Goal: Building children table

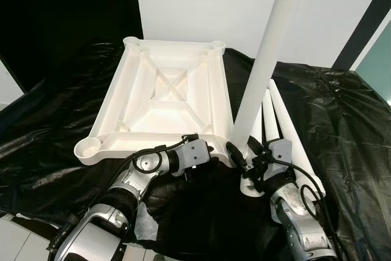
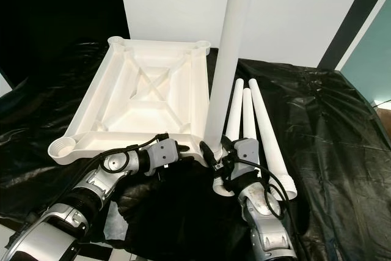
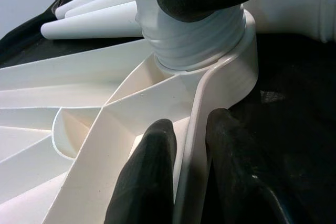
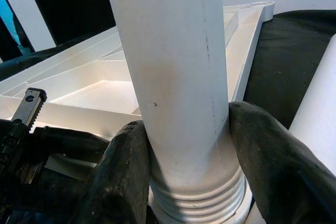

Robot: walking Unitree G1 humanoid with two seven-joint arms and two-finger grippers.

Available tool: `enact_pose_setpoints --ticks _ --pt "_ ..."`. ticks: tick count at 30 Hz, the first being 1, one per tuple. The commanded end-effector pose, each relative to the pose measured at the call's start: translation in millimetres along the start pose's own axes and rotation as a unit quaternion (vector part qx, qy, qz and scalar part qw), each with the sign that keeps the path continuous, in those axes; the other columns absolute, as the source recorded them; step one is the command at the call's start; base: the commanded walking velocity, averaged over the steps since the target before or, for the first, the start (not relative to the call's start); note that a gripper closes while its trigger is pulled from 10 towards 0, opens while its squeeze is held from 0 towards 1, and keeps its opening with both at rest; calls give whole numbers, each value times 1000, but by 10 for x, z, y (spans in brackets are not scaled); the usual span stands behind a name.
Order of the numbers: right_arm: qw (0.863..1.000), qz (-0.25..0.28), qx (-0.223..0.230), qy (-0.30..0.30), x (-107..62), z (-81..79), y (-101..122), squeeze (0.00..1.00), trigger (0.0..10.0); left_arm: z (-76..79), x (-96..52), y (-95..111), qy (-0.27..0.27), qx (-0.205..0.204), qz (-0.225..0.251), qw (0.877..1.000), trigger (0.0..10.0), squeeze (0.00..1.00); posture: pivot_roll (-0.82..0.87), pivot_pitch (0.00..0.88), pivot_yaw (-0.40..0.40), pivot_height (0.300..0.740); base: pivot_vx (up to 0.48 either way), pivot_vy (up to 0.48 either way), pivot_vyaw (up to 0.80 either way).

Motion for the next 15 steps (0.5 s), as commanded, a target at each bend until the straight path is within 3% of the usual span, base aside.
enact_pose_setpoints --ticks 1,2,6,7,8,12,13,15 --pt "998 -4 -24 -60 -36 260 8 0 0 374 -27 -224 -64 -21 -35 997 10000 0 286 0 -72 740 0 0 0" --pt "998 -11 -23 -52 -29 235 -22 0 1098 372 -34 -229 -63 -22 -36 997 10000 0 283 0 -69 740 0 0 0" --pt "998 -16 -23 -47 -24 218 -43 0 1098 369 -37 -231 -63 -22 -36 997 10000 0 282 0 -68 740 0 0 0" --pt "999 -18 -27 -44 -12 204 -56 0 10000 373 -37 -233 -63 -22 -37 997 10000 0 280 0 -68 740 0 0 0" --pt "998 -10 -32 -44 14 238 -22 1000 10000 380 -33 -232 -63 -23 -37 997 10000 0 278 0 -68 740 0 0 0" --pt "998 1 -46 -41 93 343 72 1000 10000 388 -25 -230 -64 -24 -36 997 10000 0 272 0 -67 740 0 0 0" --pt "998 2 -52 -28 134 380 112 0 10000 394 -18 -227 -64 -25 -36 997 10000 0 267 0 -68 740 0 0 0" --pt "999 -11 -51 2 166 374 103 0 10000 399 -11 -224 -65 -25 -36 997 10000 0 262 0 -70 740 0 0 0"
Point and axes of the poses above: a point about 5 cm out from each wrist's last joint towards the gripper, its own x axis pointing out of the wrist towards the gripper, its own y axis along the axis of the wrist's last joint, z = x × y, the point moved 5 cm from there along x, pointing out of the wrist towards the gripper, and after that the axes turned 5 degrees about x, right-handed, at the moved point
